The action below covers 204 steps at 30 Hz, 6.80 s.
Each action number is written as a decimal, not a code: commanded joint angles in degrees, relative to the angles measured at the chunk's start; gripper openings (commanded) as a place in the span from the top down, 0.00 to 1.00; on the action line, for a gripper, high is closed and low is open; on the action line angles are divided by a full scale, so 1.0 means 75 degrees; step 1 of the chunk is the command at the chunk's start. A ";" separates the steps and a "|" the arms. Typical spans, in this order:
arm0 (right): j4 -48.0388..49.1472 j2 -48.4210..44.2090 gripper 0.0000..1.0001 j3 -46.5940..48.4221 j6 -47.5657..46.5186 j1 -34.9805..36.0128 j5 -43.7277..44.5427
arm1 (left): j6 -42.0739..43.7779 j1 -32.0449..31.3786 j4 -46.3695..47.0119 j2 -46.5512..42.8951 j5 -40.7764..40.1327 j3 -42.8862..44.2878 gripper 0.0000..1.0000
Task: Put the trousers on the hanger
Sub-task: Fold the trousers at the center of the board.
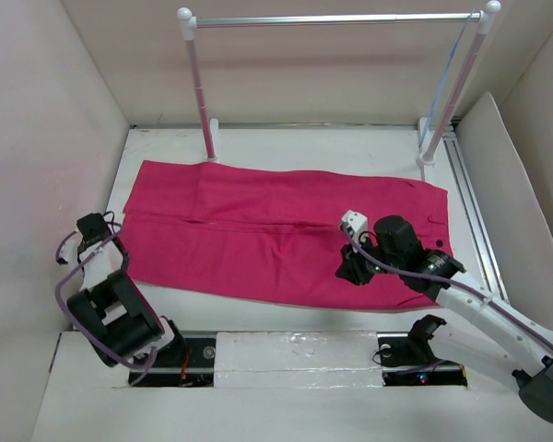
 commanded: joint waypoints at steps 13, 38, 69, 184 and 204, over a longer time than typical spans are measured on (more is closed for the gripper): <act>-0.1670 0.0282 0.39 0.0647 0.1122 -0.2309 0.1041 | 0.0909 -0.0341 -0.1070 -0.3034 0.1249 0.1095 1.00; -0.4817 0.1983 0.44 0.1073 0.6820 -0.6894 0.4620 | 0.0194 -0.2450 -0.0425 -0.4910 0.2965 0.0510 1.00; -0.3137 0.5445 0.32 0.3350 0.5077 -0.5267 0.5236 | 0.0710 -0.2192 0.0900 -0.2508 0.1359 0.0591 1.00; 0.1959 0.2908 0.92 0.0999 0.1818 -0.2817 0.0116 | 0.1004 -0.2602 -0.0354 0.5367 -0.0071 0.7341 0.76; 0.1162 0.2509 0.92 0.0659 0.1103 -0.2208 -0.0130 | 0.0534 -0.2602 -0.0999 0.6914 -0.0658 0.9334 0.61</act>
